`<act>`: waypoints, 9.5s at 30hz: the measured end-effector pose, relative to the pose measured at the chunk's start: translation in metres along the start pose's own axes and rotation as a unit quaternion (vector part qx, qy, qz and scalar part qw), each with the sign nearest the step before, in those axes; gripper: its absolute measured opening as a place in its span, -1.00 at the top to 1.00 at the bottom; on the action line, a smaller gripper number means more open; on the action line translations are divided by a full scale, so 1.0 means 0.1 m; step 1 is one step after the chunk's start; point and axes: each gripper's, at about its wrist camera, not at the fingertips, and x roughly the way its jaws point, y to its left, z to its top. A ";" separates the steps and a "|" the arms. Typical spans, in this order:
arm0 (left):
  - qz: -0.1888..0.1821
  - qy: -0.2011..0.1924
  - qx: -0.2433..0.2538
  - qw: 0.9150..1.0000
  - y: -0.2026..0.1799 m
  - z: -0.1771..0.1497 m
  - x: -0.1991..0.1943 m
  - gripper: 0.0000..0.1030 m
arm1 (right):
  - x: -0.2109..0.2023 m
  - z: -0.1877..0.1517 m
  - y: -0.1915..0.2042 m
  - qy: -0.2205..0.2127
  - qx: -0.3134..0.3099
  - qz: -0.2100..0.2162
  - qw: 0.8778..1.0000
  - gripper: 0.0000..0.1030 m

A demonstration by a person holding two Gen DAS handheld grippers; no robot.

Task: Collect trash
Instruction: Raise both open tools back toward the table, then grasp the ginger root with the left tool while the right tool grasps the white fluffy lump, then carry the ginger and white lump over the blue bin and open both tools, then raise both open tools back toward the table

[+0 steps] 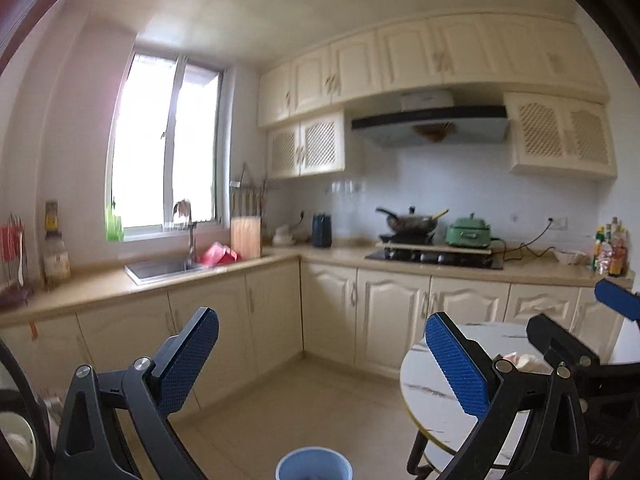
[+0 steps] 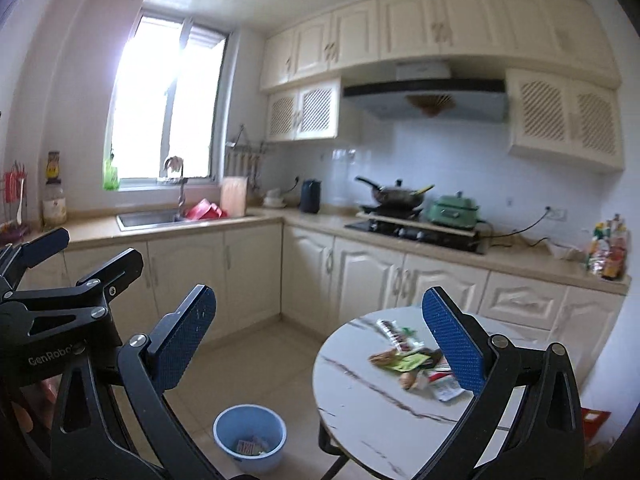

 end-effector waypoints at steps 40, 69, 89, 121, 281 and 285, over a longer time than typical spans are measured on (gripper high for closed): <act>-0.002 -0.044 0.024 0.999 -0.54 -0.19 -0.62 -0.99 | -0.51 0.00 -0.30 -0.016 0.017 -0.053 0.998 -1.00; -0.236 0.314 0.054 0.918 -1.95 -0.34 2.64 -0.99 | 1.31 -1.70 -2.16 0.242 0.157 -0.118 0.950 -1.00; -0.251 0.371 0.082 0.890 -2.45 -0.74 4.50 -0.17 | 2.64 -1.92 -3.13 0.312 0.180 -0.130 0.924 -1.00; -0.327 0.296 -0.002 0.898 -1.20 0.00 3.29 0.10 | 2.14 -1.62 -3.14 0.256 0.202 -0.125 0.937 0.15; -0.222 0.338 0.063 0.912 -2.23 -0.45 3.40 -0.95 | 1.57 -2.05 -2.71 0.294 0.162 -0.156 0.929 -1.00; -0.210 0.344 0.074 0.912 -2.30 -0.42 3.73 -0.95 | 1.69 -2.08 -2.78 0.297 0.169 -0.153 0.927 -1.00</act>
